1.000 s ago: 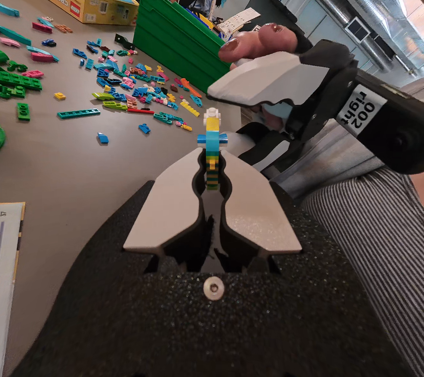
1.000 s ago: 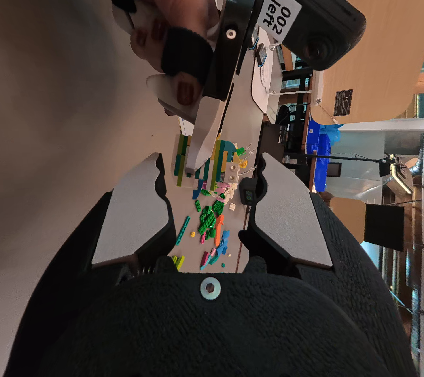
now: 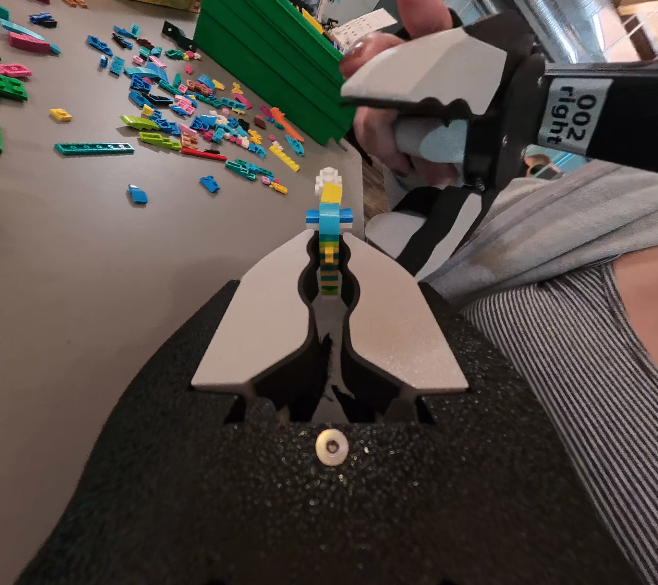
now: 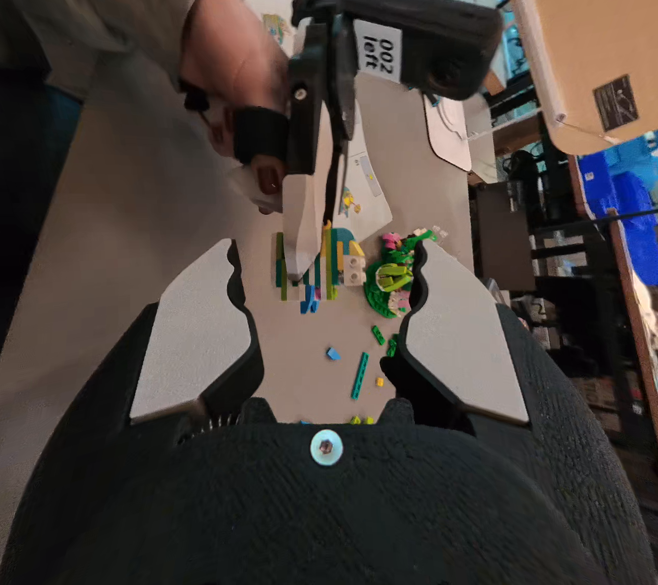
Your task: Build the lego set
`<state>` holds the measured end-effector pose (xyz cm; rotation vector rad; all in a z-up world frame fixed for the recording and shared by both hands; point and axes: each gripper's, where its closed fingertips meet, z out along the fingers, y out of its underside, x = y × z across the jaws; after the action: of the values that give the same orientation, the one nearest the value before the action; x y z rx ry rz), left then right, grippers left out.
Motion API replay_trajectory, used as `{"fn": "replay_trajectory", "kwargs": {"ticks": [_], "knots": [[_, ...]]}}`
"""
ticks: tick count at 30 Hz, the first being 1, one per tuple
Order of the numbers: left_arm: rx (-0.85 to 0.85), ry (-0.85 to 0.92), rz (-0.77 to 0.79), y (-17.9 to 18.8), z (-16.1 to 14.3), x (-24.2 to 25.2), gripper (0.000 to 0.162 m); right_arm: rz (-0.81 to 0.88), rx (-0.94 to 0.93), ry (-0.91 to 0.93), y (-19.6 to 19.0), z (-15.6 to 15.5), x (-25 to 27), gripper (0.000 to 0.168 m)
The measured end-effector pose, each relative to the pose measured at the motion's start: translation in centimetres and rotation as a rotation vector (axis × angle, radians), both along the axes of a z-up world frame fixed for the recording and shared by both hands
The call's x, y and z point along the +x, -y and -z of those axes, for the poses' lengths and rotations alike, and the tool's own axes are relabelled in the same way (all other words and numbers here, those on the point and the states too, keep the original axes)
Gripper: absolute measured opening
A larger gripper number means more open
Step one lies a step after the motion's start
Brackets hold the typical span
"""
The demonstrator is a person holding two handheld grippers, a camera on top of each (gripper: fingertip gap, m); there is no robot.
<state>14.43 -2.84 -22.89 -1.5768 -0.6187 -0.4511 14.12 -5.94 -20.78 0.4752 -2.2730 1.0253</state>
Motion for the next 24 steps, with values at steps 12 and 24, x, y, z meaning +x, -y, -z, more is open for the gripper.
{"fn": "replay_trajectory", "kwargs": {"ticks": [12,24], "knots": [[-0.05,-0.404,-0.231,1.7,0.7,-3.7,0.008,0.317,-0.712,-0.027,-5.3,-1.3,-6.8,0.076],[-0.109,-0.636,-0.324,1.8,0.1,-3.6,0.008,0.557,-0.923,-0.048,-10.6,-0.3,-10.6,0.016]]}}
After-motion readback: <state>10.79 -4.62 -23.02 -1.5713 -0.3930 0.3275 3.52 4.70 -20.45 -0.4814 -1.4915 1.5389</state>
